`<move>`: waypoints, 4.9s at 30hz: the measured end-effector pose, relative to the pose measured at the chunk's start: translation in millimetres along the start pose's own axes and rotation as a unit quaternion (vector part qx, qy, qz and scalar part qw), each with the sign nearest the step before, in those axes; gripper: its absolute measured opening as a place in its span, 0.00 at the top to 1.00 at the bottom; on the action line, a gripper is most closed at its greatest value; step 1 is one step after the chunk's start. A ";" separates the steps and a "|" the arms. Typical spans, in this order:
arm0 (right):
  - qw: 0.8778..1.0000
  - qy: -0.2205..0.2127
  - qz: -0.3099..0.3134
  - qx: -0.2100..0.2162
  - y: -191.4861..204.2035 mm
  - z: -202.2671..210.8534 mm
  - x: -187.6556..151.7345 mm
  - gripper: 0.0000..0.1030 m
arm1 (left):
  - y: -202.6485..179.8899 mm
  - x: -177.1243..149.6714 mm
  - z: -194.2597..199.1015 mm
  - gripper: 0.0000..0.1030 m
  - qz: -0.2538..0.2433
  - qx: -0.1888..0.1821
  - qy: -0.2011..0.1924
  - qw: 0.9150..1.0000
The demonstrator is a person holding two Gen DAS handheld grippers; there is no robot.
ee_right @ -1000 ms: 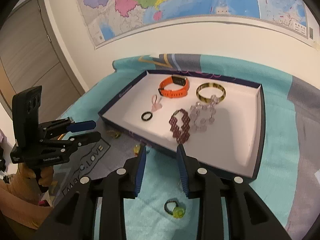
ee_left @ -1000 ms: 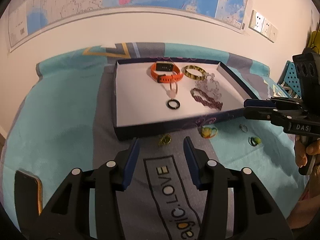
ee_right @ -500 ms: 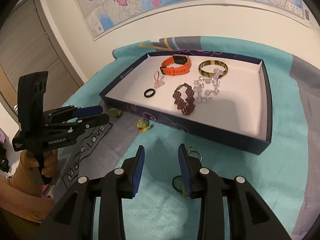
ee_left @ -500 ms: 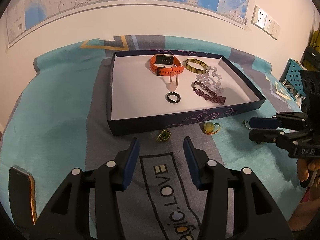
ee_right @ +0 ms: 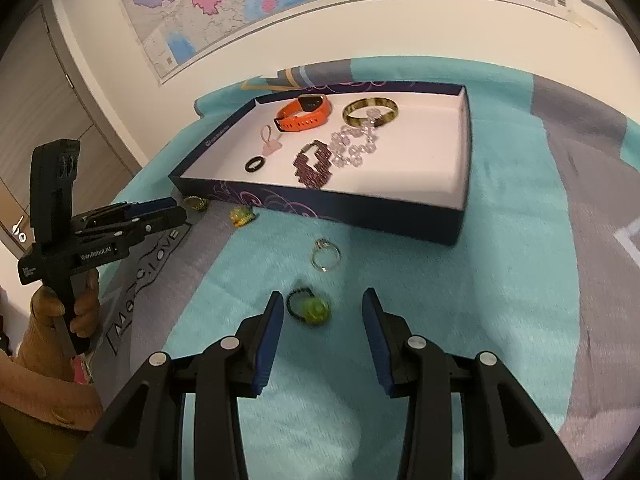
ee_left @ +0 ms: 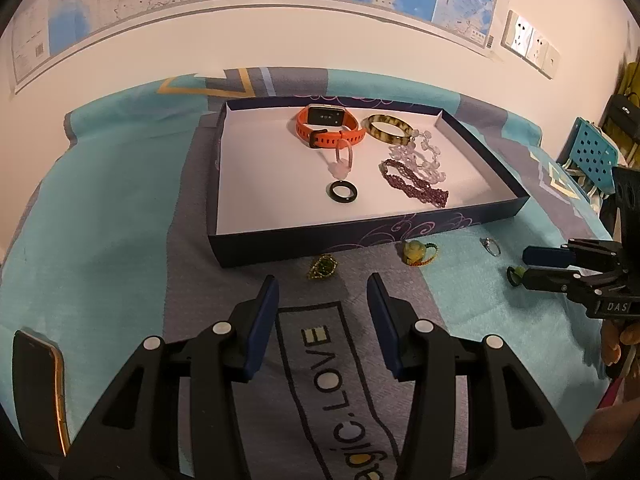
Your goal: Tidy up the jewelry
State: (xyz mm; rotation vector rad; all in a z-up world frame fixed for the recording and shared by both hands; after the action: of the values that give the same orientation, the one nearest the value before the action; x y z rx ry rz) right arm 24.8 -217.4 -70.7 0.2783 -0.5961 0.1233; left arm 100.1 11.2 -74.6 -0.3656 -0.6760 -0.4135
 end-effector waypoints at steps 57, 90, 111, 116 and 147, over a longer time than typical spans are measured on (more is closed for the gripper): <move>1.000 -0.019 0.023 -0.007 17.4 -0.6 2.9 0.79 | -12.7 -4.3 -9.3 0.88 0.000 -0.016 0.025 1.000; 0.999 -0.042 0.024 0.017 29.1 3.4 22.1 0.79 | -28.3 4.9 7.6 0.88 -0.006 -0.034 0.003 0.999; 0.998 -0.047 0.028 0.021 34.8 3.1 25.8 0.79 | -36.0 11.3 10.2 0.88 -0.009 -0.041 -0.004 0.999; 0.998 -0.050 0.030 0.022 36.7 2.9 29.4 0.79 | -37.8 12.8 11.1 0.88 -0.011 -0.041 -0.005 0.999; 0.996 -0.069 0.042 0.022 37.7 2.5 54.2 0.80 | -43.3 32.7 9.0 0.88 -0.025 -0.040 -0.020 0.999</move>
State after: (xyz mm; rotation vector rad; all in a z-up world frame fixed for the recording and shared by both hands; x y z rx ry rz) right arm 60.7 -180.3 -29.5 0.3070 -0.7431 0.1990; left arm 97.7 -30.0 -38.1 -0.4338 -0.7109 -0.4821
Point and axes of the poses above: each gripper's, at about its wrist camera, not at the fingertips, and z roughly against the way its jaws point, y to its left, x to its top, the point moved 5 cm from there along -z, roughly the way its jaws point, and after that the axes turned 6 degrees about -x, right-handed, at the moved point
